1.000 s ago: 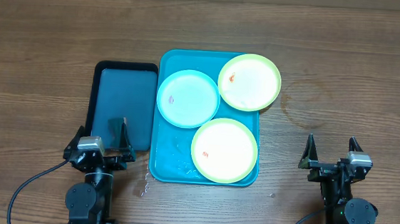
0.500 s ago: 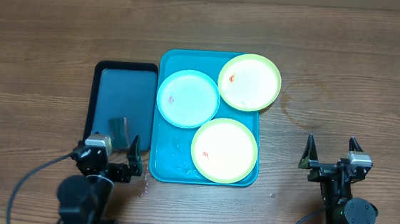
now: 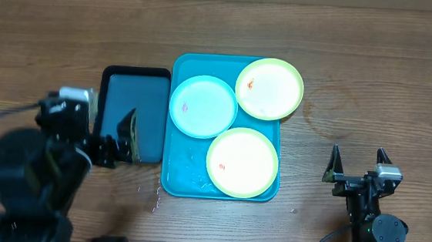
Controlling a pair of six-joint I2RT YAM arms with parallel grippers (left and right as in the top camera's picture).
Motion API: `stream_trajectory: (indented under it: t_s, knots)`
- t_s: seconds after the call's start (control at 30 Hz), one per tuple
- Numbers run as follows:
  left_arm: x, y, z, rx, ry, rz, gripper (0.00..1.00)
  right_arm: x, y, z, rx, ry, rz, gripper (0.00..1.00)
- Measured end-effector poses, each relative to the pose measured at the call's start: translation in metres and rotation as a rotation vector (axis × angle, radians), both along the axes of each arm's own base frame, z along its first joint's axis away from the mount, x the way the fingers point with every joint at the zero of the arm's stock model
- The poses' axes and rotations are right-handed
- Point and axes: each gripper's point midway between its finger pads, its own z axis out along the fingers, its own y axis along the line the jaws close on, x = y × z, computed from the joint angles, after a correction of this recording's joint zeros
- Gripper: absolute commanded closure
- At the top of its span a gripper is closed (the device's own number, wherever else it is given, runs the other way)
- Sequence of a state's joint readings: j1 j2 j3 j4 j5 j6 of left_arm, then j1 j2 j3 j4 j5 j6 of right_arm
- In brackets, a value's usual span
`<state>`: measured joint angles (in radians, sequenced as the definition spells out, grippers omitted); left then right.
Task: Clean dirty plates on tray and stack at the side
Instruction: 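Raise the right gripper and move it over the far yellow plate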
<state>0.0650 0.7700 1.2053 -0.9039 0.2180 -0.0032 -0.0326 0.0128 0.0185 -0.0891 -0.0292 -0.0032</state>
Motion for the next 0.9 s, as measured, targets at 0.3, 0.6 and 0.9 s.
stream_trajectory:
  t_s: [0.3, 0.6, 0.9]
  knots:
    - [0.003, -0.027, -0.04, -0.103, 0.234, -0.143, 0.84, -0.004, 0.034, 0.017, 0.046, -0.066, 0.198, 0.0]
    - [-0.003, -0.032, -0.045, -0.228, 0.302, -0.089, 0.96, -0.01, 0.05, 0.011, 0.158, 0.021, 0.291, 0.0]
    - [-0.015, -0.025, -0.063, -0.259, 0.429, -0.008, 0.96, -0.014, 0.048, 0.128, 0.184, 0.018, 0.277, 0.0]
